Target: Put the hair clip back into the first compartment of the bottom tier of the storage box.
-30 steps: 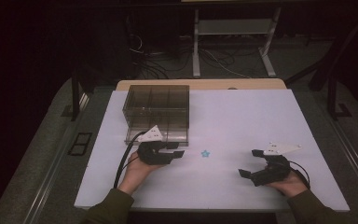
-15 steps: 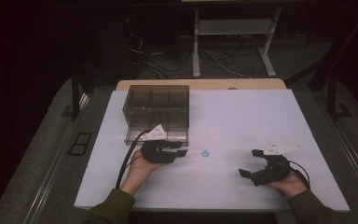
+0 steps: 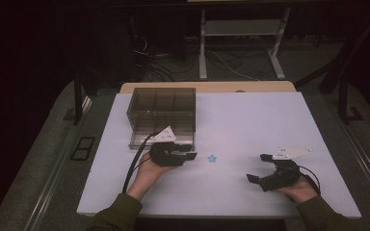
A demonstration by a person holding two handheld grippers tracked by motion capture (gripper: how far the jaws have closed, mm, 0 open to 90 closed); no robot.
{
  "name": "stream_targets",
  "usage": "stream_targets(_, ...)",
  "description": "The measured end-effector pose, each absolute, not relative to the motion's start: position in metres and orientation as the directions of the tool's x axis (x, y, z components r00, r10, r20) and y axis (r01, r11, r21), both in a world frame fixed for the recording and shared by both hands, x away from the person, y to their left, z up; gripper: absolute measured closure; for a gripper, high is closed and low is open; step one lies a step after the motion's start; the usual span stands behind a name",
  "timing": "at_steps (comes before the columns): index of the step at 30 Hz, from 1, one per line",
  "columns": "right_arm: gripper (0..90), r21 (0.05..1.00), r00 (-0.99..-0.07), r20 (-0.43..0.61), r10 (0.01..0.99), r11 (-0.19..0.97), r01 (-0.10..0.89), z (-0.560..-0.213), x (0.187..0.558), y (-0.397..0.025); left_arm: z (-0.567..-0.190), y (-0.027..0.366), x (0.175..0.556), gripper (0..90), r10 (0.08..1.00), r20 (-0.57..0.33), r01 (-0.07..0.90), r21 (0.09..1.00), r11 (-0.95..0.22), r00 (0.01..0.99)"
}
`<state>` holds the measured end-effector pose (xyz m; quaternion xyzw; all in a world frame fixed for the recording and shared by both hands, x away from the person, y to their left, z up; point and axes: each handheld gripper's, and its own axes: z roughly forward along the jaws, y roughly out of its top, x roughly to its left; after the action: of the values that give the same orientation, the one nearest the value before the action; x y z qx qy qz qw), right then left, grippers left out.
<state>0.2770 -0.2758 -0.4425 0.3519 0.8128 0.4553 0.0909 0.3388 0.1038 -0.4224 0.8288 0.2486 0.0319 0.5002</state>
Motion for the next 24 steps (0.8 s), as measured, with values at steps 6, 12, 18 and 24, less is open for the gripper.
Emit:
stream_targets(6, 1.4, 0.805, -0.735, 0.173, 0.656, 0.336, 0.489, -0.443, 0.277, -0.276, -0.421, 0.098, 0.342, 60.5, 0.453, -0.194, 0.388, 0.837, -0.387, 0.87)
stream_targets(12, 1.4, 0.806, -0.734, 0.172, 0.657, 0.335, 0.489, -0.443, 0.277, -0.276, -0.421, 0.091, 0.345, 61.1, 0.448, -0.185, 0.381, 0.833, -0.401, 0.875)
stream_targets(18, 1.4, 0.806, -0.732, 0.174, 0.658, 0.333, 0.49, -0.443, 0.278, -0.276, -0.421, 0.086, 0.348, 62.3, 0.44, -0.186, 0.378, 0.834, -0.402, 0.878)
stream_targets(24, 1.4, 0.805, -0.732, 0.176, 0.658, 0.332, 0.492, -0.443, 0.278, -0.276, -0.423, 0.078, 0.353, 64.2, 0.433, -0.191, 0.378, 0.834, -0.402, 0.881)
